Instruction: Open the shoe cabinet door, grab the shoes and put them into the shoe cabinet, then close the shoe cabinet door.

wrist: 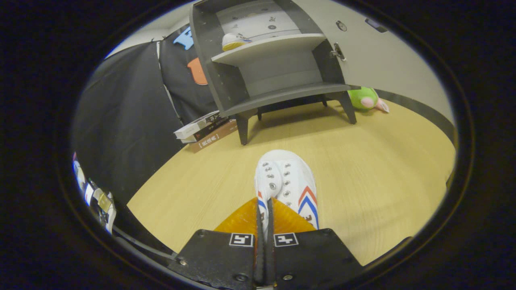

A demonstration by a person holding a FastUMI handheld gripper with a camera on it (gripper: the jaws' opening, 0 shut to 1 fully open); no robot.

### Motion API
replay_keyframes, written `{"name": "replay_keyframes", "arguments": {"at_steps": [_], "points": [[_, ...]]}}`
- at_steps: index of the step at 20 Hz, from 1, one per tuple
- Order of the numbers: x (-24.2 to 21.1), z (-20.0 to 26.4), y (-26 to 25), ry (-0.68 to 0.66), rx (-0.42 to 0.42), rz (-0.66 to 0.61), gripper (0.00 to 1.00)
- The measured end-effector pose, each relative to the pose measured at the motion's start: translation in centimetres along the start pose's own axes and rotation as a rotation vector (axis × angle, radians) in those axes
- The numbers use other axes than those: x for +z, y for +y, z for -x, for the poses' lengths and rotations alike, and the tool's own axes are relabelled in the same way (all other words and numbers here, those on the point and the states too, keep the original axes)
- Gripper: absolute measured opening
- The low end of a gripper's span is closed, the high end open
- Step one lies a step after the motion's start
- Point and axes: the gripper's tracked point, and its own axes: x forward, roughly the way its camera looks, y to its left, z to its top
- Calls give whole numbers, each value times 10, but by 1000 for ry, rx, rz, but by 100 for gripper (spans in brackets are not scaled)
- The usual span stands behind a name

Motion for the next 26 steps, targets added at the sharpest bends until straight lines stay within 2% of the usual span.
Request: {"name": "replay_keyframes", "arguments": {"at_steps": [3, 7, 11, 16, 19, 22, 24, 26], "points": [[30, 15, 2, -44, -5, 44, 5], [92, 45, 20, -121, 10, 82, 5], [190, 77, 46, -236, 7, 184, 5], [307, 117, 72, -378, -46, 292, 5], [366, 124, 78, -445, -116, 387, 5], [404, 121, 83, -468, -208, 521, 5], [422, 110, 90, -444, -217, 503, 5], [441, 94, 93, -412, -183, 445, 5]]}}
